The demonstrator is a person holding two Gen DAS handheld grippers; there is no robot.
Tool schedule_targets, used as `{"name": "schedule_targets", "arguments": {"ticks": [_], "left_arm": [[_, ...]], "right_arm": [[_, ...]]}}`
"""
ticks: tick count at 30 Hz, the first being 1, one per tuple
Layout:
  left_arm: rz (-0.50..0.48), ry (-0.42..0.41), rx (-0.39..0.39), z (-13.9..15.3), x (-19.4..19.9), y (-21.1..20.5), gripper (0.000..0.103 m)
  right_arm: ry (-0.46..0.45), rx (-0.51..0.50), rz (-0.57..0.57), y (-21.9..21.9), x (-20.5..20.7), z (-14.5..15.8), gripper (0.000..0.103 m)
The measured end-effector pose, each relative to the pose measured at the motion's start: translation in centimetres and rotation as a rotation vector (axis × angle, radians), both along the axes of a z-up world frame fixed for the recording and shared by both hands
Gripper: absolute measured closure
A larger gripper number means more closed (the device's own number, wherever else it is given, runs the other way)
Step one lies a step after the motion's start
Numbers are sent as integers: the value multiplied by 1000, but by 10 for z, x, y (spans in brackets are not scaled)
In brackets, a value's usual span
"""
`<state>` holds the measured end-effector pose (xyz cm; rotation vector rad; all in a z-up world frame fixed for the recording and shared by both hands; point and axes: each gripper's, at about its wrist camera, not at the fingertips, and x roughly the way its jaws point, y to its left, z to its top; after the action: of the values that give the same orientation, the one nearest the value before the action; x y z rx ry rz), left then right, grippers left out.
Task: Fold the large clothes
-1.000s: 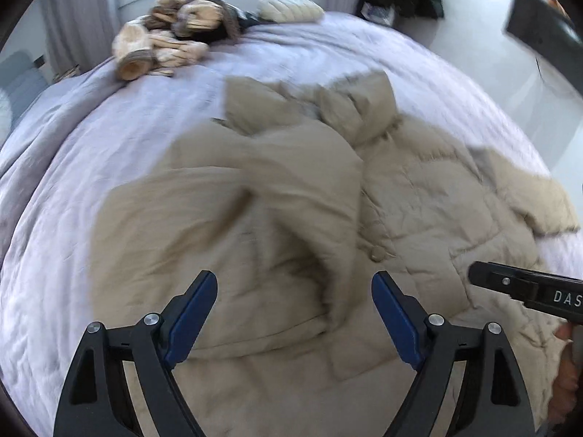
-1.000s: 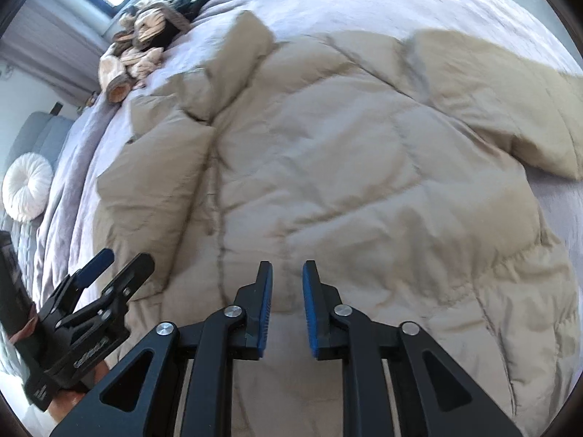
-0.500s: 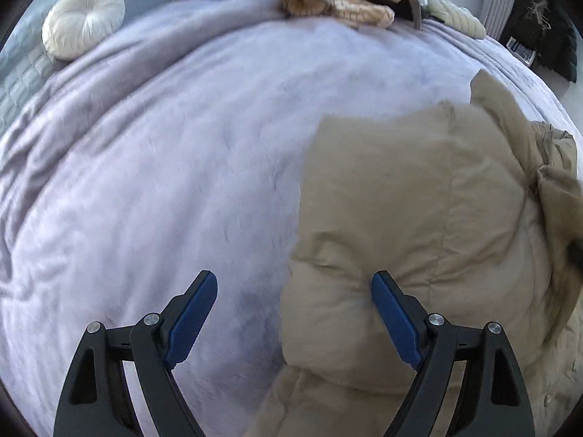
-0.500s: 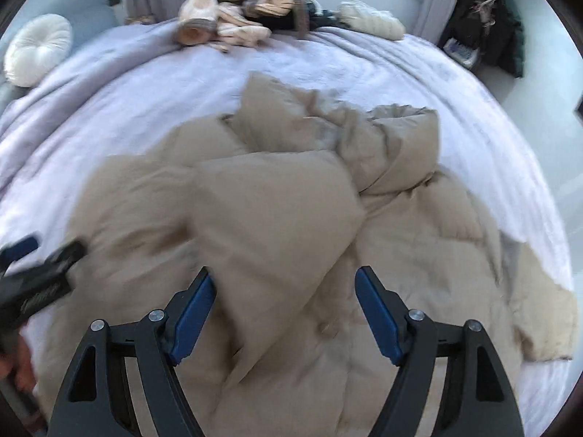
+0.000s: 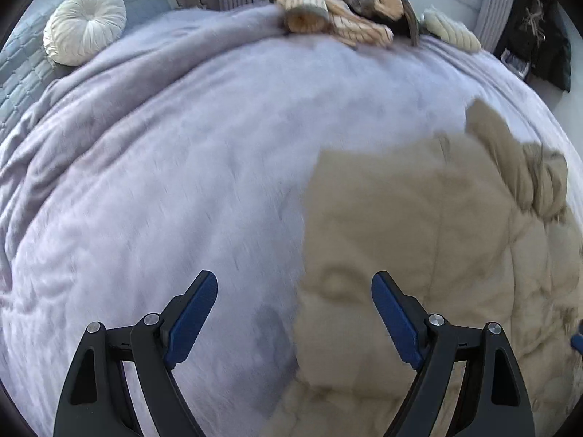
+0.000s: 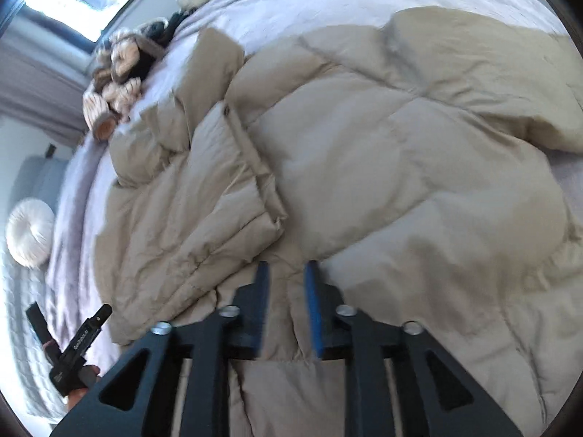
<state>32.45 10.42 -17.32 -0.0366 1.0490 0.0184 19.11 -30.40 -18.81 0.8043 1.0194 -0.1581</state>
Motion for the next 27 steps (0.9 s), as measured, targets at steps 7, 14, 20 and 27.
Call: {"name": "schedule_targets", "arguments": {"ticks": [7, 14, 20, 27], "left_arm": [[103, 34, -11, -10, 46, 17, 15], [62, 64, 60, -35, 46, -3, 15], [76, 75, 84, -36, 45, -6, 15], [17, 73, 89, -5, 22, -10, 15]], "right_arm": [[-23, 178, 7, -13, 48, -23, 71], [51, -72, 73, 7, 34, -17, 94], [67, -26, 37, 0, 37, -26, 89], [85, -100, 29, -22, 5, -1, 85]]}}
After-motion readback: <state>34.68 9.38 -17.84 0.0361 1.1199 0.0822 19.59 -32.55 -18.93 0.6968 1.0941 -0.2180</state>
